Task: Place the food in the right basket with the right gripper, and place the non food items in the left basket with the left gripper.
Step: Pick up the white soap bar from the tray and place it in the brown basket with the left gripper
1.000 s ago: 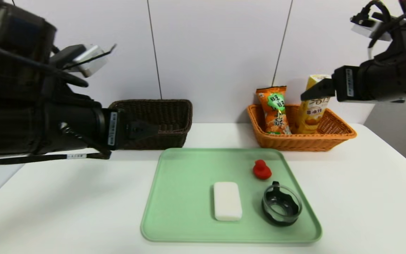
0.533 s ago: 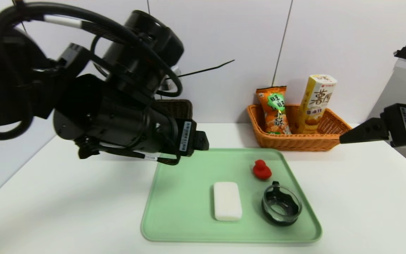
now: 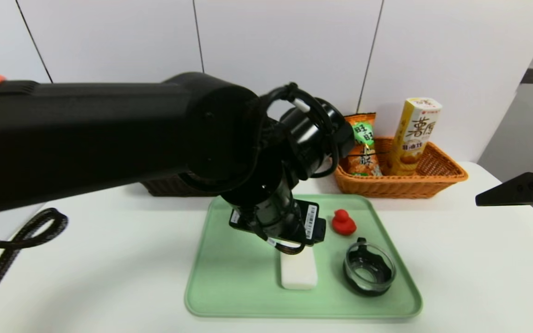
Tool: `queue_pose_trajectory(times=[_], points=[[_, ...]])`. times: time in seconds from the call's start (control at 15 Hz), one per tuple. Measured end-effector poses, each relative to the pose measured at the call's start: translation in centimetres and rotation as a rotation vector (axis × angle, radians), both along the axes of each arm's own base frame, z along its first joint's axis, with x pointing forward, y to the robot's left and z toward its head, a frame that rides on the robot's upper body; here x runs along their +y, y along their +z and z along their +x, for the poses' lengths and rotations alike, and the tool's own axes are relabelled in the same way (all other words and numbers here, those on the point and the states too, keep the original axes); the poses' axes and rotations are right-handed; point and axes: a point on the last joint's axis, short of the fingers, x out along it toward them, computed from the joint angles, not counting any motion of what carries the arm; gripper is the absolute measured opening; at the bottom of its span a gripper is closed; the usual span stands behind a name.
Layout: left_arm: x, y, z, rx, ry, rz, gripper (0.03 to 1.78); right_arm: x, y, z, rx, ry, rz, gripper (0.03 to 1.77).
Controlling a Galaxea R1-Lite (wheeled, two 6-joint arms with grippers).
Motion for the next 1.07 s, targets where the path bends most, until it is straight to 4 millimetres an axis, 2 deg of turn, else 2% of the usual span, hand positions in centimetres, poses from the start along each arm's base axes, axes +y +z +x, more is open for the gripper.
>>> queue_pose_trajectory(times=[0.2, 0.4, 1.07], points=[[-1.7, -2.6, 0.9, 0.009, 0.043, 0.041, 1.69, -0.4, -0.2, -0.1, 0.009, -0.027, 0.025, 1.7], [-2.4, -4.1, 1.4, 0.027, 0.059, 0.058, 1.69, -0.6, -0.4, -0.1, 0.021, -0.033, 0.039, 1.7], [-3.8, -4.9, 1.2, 0.031, 0.095, -0.001, 1.69, -0.8, -1.0, 0.0, 0.047, -0.049, 0.041, 1.7]])
